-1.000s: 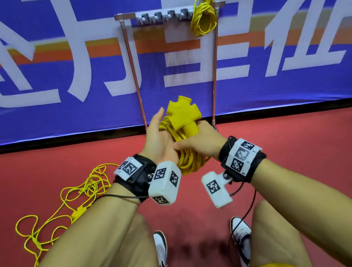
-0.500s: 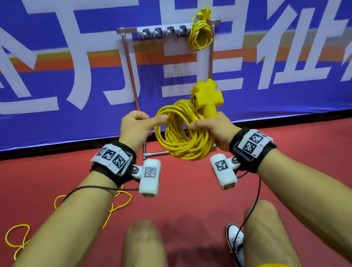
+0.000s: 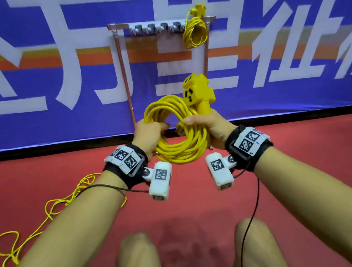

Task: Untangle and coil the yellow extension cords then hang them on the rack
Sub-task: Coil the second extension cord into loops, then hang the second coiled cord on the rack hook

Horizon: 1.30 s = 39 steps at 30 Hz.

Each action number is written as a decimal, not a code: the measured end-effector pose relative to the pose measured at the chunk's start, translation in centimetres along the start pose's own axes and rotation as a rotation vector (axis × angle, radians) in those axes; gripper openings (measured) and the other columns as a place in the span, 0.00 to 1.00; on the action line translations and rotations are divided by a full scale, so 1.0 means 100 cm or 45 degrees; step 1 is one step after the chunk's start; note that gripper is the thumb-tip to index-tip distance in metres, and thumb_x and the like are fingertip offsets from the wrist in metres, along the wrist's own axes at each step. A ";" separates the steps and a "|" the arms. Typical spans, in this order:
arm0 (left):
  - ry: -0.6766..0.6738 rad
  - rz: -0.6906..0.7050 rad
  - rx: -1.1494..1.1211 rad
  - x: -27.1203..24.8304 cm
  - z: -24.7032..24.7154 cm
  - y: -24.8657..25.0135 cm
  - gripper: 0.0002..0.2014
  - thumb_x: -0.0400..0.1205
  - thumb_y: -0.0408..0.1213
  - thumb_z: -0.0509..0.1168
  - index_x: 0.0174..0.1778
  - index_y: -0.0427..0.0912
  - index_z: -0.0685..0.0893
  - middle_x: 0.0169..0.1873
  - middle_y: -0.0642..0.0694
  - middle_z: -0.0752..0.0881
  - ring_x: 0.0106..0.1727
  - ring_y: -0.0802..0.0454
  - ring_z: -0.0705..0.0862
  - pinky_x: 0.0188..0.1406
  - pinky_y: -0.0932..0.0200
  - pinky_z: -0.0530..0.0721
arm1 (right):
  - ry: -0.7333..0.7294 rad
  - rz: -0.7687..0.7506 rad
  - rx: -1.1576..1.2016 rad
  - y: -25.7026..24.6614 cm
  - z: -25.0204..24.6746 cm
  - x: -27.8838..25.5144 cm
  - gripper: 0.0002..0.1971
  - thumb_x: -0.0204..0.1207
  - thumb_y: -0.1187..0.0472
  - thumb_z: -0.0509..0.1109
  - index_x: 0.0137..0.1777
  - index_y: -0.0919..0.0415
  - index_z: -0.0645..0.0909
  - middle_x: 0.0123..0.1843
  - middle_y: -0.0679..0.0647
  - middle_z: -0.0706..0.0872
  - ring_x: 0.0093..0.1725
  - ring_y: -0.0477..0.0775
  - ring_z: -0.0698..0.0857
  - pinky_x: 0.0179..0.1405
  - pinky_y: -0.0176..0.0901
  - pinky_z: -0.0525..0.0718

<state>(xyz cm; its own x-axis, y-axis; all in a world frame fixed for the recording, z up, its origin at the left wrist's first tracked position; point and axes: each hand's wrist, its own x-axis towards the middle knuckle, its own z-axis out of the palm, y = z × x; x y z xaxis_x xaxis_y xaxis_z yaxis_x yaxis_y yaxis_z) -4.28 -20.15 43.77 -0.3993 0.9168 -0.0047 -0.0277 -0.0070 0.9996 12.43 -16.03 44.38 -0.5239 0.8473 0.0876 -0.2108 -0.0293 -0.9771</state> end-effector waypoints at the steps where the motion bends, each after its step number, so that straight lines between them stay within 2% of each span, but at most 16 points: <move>1: 0.039 0.016 0.042 0.010 0.001 -0.004 0.08 0.77 0.24 0.71 0.36 0.41 0.84 0.23 0.42 0.78 0.23 0.46 0.77 0.29 0.55 0.76 | 0.044 -0.010 0.007 0.006 -0.002 0.010 0.19 0.63 0.63 0.78 0.54 0.70 0.84 0.44 0.70 0.87 0.43 0.67 0.87 0.47 0.55 0.88; 4: 0.124 0.019 0.146 0.046 0.003 -0.021 0.10 0.74 0.28 0.74 0.33 0.47 0.85 0.24 0.49 0.81 0.29 0.49 0.78 0.32 0.57 0.76 | 0.098 -0.043 0.036 0.025 -0.012 0.042 0.19 0.63 0.62 0.80 0.53 0.69 0.84 0.43 0.70 0.87 0.45 0.69 0.86 0.50 0.61 0.86; 8: 0.155 -0.022 0.170 0.103 0.009 -0.045 0.10 0.73 0.27 0.75 0.37 0.49 0.88 0.33 0.52 0.87 0.36 0.52 0.83 0.41 0.57 0.80 | 0.076 -0.010 0.025 0.052 -0.034 0.094 0.24 0.61 0.66 0.80 0.57 0.74 0.83 0.44 0.70 0.88 0.38 0.64 0.88 0.41 0.51 0.87; 11: 0.165 -0.039 0.168 0.144 0.016 -0.043 0.13 0.74 0.23 0.75 0.41 0.49 0.89 0.38 0.54 0.90 0.42 0.56 0.86 0.45 0.62 0.82 | 0.100 0.095 0.075 0.055 -0.048 0.136 0.26 0.57 0.67 0.81 0.56 0.75 0.83 0.47 0.73 0.86 0.43 0.68 0.86 0.46 0.55 0.87; 13: 0.171 -0.045 0.197 0.169 0.021 -0.029 0.13 0.74 0.23 0.74 0.41 0.49 0.89 0.39 0.53 0.90 0.41 0.56 0.86 0.47 0.59 0.83 | 0.104 0.107 0.081 0.042 -0.053 0.161 0.22 0.60 0.67 0.80 0.55 0.75 0.84 0.47 0.72 0.87 0.46 0.70 0.86 0.49 0.58 0.87; 16: 0.184 -0.058 0.266 0.198 0.022 0.015 0.10 0.70 0.27 0.75 0.41 0.46 0.89 0.38 0.50 0.90 0.38 0.54 0.85 0.48 0.51 0.83 | 0.076 0.106 0.095 -0.002 -0.052 0.190 0.13 0.66 0.66 0.76 0.50 0.69 0.85 0.43 0.69 0.89 0.41 0.66 0.88 0.46 0.56 0.88; 18: 0.207 -0.057 0.352 0.212 0.022 0.049 0.13 0.65 0.36 0.75 0.45 0.44 0.89 0.42 0.49 0.91 0.45 0.49 0.88 0.53 0.46 0.86 | 0.108 0.109 0.070 -0.037 -0.046 0.205 0.11 0.66 0.68 0.78 0.48 0.69 0.86 0.41 0.67 0.90 0.38 0.63 0.89 0.43 0.53 0.89; 20: 0.201 -0.066 0.400 0.221 0.024 0.089 0.16 0.63 0.39 0.74 0.47 0.46 0.89 0.43 0.49 0.92 0.49 0.47 0.89 0.55 0.46 0.86 | 0.171 0.121 0.020 -0.076 -0.039 0.219 0.08 0.66 0.73 0.81 0.44 0.69 0.86 0.37 0.64 0.90 0.34 0.60 0.89 0.38 0.49 0.87; 21: 0.191 -0.074 0.409 0.223 0.025 0.111 0.15 0.64 0.38 0.74 0.47 0.45 0.89 0.42 0.49 0.92 0.47 0.48 0.89 0.53 0.47 0.86 | 0.192 0.136 0.008 -0.096 -0.035 0.224 0.07 0.67 0.75 0.80 0.43 0.70 0.86 0.36 0.64 0.90 0.32 0.60 0.89 0.37 0.48 0.87; 23: 0.136 -0.089 0.428 0.226 0.027 0.156 0.11 0.68 0.31 0.75 0.44 0.42 0.86 0.36 0.49 0.88 0.36 0.50 0.83 0.42 0.49 0.81 | 0.251 0.180 -0.007 -0.135 -0.029 0.233 0.06 0.67 0.77 0.78 0.42 0.71 0.86 0.36 0.67 0.89 0.31 0.62 0.88 0.35 0.49 0.87; 25: 0.067 -0.109 0.449 0.226 0.028 0.201 0.10 0.70 0.24 0.73 0.41 0.42 0.84 0.32 0.48 0.83 0.30 0.51 0.77 0.35 0.54 0.75 | 0.324 0.193 -0.023 -0.175 -0.024 0.241 0.10 0.62 0.75 0.80 0.43 0.75 0.86 0.39 0.71 0.89 0.35 0.67 0.89 0.37 0.53 0.87; 28: 0.031 -0.150 0.404 0.228 0.027 0.262 0.11 0.72 0.21 0.72 0.39 0.42 0.82 0.32 0.42 0.83 0.31 0.46 0.81 0.35 0.51 0.79 | 0.369 0.169 -0.076 -0.234 -0.013 0.253 0.24 0.51 0.67 0.82 0.48 0.80 0.85 0.44 0.76 0.89 0.43 0.77 0.89 0.46 0.65 0.90; 31: -0.033 -0.148 0.339 0.230 0.024 0.314 0.11 0.74 0.18 0.70 0.41 0.39 0.81 0.28 0.39 0.81 0.23 0.43 0.82 0.30 0.50 0.83 | 0.369 0.139 -0.107 -0.284 -0.001 0.263 0.30 0.46 0.62 0.83 0.48 0.78 0.86 0.45 0.75 0.89 0.45 0.78 0.89 0.50 0.69 0.89; 34: -0.072 -0.076 0.367 0.234 0.017 0.354 0.13 0.75 0.17 0.68 0.40 0.42 0.80 0.26 0.42 0.80 0.20 0.45 0.82 0.21 0.57 0.81 | 0.354 0.082 -0.112 -0.314 0.012 0.273 0.28 0.48 0.59 0.83 0.48 0.76 0.86 0.45 0.72 0.90 0.45 0.75 0.89 0.52 0.69 0.89; 37: -0.086 -0.014 0.411 0.241 0.006 0.376 0.13 0.75 0.17 0.67 0.40 0.41 0.80 0.27 0.40 0.80 0.20 0.45 0.83 0.20 0.57 0.81 | 0.359 0.071 -0.117 -0.330 0.024 0.282 0.27 0.50 0.61 0.84 0.49 0.77 0.85 0.45 0.73 0.90 0.45 0.75 0.90 0.50 0.68 0.89; 39: -0.069 0.021 0.444 0.247 0.000 0.382 0.11 0.74 0.17 0.66 0.41 0.39 0.81 0.28 0.38 0.80 0.21 0.46 0.83 0.22 0.56 0.82 | 0.365 0.061 -0.092 -0.335 0.031 0.287 0.20 0.54 0.66 0.83 0.45 0.75 0.86 0.43 0.73 0.90 0.42 0.72 0.91 0.45 0.62 0.90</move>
<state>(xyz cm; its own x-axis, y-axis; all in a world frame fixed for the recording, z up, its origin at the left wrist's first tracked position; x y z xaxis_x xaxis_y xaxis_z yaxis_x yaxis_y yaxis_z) -15.26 2.24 81.88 -0.3475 0.9377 0.0038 0.2971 0.1062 0.9489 1.91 7.59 80.24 -0.2752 0.9613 -0.0075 -0.1269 -0.0441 -0.9909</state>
